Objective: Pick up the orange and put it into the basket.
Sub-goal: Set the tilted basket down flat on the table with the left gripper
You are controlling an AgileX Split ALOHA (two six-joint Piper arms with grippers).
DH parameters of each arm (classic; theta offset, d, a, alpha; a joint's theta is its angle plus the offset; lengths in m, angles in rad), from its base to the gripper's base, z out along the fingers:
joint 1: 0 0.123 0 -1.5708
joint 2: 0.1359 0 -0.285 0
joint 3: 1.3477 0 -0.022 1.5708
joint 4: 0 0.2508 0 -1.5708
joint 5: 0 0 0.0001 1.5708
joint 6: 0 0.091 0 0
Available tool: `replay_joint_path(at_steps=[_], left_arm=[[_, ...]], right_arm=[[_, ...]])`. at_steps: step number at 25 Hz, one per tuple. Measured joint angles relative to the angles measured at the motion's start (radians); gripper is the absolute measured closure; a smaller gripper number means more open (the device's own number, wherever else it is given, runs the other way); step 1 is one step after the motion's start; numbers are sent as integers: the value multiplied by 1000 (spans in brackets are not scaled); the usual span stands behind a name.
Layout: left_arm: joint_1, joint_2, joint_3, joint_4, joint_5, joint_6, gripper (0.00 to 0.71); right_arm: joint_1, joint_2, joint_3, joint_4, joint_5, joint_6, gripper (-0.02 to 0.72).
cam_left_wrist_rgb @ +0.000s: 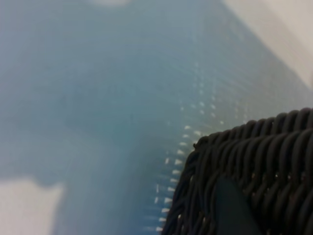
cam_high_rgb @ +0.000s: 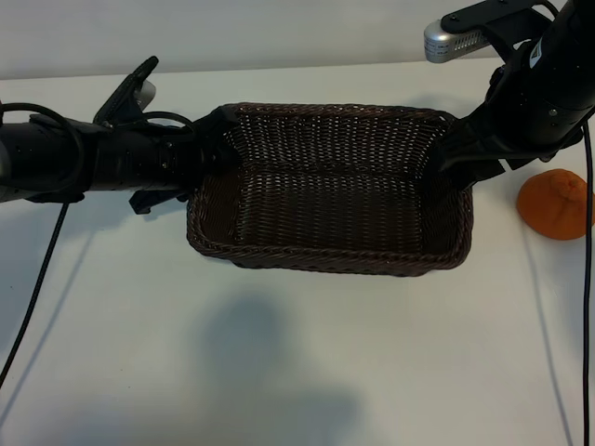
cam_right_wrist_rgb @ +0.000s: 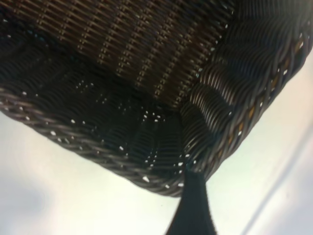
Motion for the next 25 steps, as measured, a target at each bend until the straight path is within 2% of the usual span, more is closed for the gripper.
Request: replay_joint_path(at_steps=[25], left_arm=[[0,0,0,-5,-22,-45,351]], right_arm=[[0,0,0,0,-1,0,144]])
